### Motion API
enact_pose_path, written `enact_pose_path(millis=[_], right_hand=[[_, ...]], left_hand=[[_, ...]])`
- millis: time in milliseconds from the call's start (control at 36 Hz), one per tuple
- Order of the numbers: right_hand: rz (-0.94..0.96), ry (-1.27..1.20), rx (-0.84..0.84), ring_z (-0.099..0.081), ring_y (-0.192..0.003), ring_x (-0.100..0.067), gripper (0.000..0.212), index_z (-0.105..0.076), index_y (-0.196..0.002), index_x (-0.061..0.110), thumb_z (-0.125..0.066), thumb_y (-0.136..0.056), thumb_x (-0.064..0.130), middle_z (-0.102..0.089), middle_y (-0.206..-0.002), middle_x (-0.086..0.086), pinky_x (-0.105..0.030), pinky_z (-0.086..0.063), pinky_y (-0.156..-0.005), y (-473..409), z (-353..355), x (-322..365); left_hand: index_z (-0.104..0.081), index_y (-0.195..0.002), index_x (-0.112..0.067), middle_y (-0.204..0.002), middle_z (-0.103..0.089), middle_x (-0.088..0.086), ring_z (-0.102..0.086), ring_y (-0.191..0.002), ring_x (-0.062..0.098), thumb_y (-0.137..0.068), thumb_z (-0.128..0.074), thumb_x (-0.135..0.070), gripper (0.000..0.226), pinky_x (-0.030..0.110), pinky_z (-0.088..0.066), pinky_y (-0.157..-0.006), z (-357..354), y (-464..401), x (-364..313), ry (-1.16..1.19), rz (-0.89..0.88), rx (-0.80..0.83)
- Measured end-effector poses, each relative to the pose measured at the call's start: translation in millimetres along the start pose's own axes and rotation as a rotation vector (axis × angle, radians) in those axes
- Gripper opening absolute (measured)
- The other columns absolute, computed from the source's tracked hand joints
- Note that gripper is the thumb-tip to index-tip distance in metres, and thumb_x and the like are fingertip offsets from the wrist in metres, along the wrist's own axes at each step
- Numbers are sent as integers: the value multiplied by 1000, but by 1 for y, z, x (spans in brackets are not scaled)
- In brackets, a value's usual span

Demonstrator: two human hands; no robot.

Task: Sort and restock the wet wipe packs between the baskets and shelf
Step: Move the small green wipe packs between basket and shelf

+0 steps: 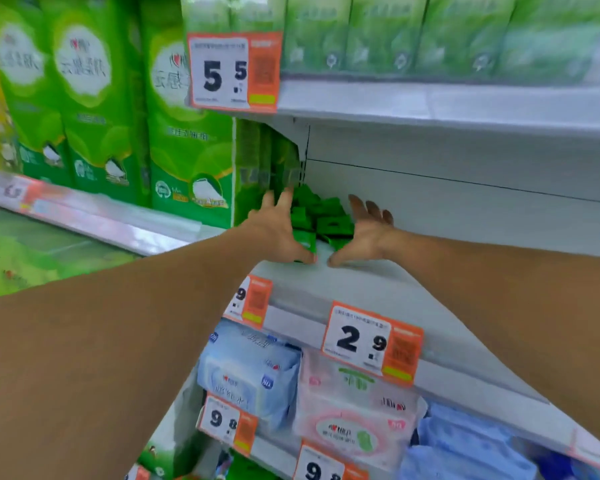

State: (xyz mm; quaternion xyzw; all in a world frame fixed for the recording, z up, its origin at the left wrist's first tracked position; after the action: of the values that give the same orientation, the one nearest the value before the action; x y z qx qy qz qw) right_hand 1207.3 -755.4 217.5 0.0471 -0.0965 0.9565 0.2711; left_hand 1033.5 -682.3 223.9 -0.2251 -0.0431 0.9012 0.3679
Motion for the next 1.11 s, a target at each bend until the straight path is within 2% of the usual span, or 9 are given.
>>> enact_pose_path(millis=[111, 222, 333, 444, 667, 778, 861, 972, 1111], right_hand=[[55, 78, 17, -20, -148, -37, 139, 5, -157, 34, -88, -55, 49, -9, -165, -8, -49, -35, -114, -40, 2, 8], [185, -32, 99, -57, -104, -22, 63, -54, -121, 24, -84, -66, 23, -61, -118, -3, -35, -52, -91, -52, -8, 19], [199, -9, -18, -60, -98, -24, 50, -56, -114, 29, -78, -68, 29, -64, -109, -1, -31, -52, -78, -51, -11, 20], [280, 0, -12, -59, -99, -26, 28, -56, -105, 28, -71, -82, 33, -61, -102, 0, -28, -47, -73, -24, 4, 14], [328, -28, 58, -63, -92, -23, 62, -67, -101, 22, -52, -55, 61, -70, -95, 0, -28, -49, -81, 88, 37, -38], [365, -14, -31, -67, -97, -25, 49, -70, -118, 17, -70, -71, 32, -74, -104, -6, -29, -49, -84, 136, 56, -63], [369, 15, -144, -67, -94, -29, 38, -72, -111, 11, -75, -73, 7, -74, -99, -10, -32, -46, -81, 157, 62, -74], [385, -6, -291, -65, -74, -33, 10, -68, -78, 7, -71, -71, 1, -69, -75, -12, -39, -49, -64, 176, 71, -77], [367, -161, -426, -65, -77, -28, 25, -70, -88, 9, -65, -68, -6, -70, -81, -8, -39, -50, -69, 190, 84, -76]], left_hand=[[15, -154, -34, -164, -6, 11, -21, -148, 35, -43, -86, -70, 154, 49, -29, -118, -22, -43, 4, 11, 28, 63], [-13, -155, -29, -152, -38, 11, -33, -142, 34, -61, -71, -73, 119, 53, -19, -118, -48, -65, 1, -235, 11, 2], [-42, -138, -26, -130, -54, 9, -52, -118, 31, -74, -70, -48, 74, 40, -41, -105, -44, -62, -9, -167, -40, -48], [-47, -136, -31, -126, -55, 9, -56, -105, 27, -71, -72, -46, 71, 32, -52, -91, -36, -37, -16, -104, -83, 41], [-48, -141, -30, -131, -58, -1, -56, -116, 18, -76, -79, -27, 72, 21, -44, -95, -29, 48, -62, 82, -236, 209], [-47, -142, -25, -132, -57, -3, -55, -107, 11, -72, -83, -25, 79, 14, -40, -83, -9, 78, -67, 163, -175, 93], [-53, -131, -18, -119, -59, 1, -57, -103, 20, -64, -80, -46, 78, 27, -50, -89, -5, 90, -59, 81, 16, 82], [-58, -117, -21, -109, -62, 2, -56, -94, 21, -68, -67, -56, 61, 30, -50, -79, -6, 103, -60, -68, 73, 135], [-60, -112, -17, -101, -62, 6, -59, -90, 23, -77, -73, -49, 49, 30, -50, -82, 35, 110, -60, 253, 131, -138]])
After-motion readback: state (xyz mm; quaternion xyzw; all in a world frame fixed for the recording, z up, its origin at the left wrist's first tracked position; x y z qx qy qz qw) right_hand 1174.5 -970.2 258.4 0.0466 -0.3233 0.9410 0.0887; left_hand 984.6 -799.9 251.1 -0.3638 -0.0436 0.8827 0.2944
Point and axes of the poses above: each hand's wrist, its own y-axis away from the middle knuckle, its own z-axis out of the back of the hand, x = y × z, the point moved 6 cm from there along -y, towards the middle knuckle
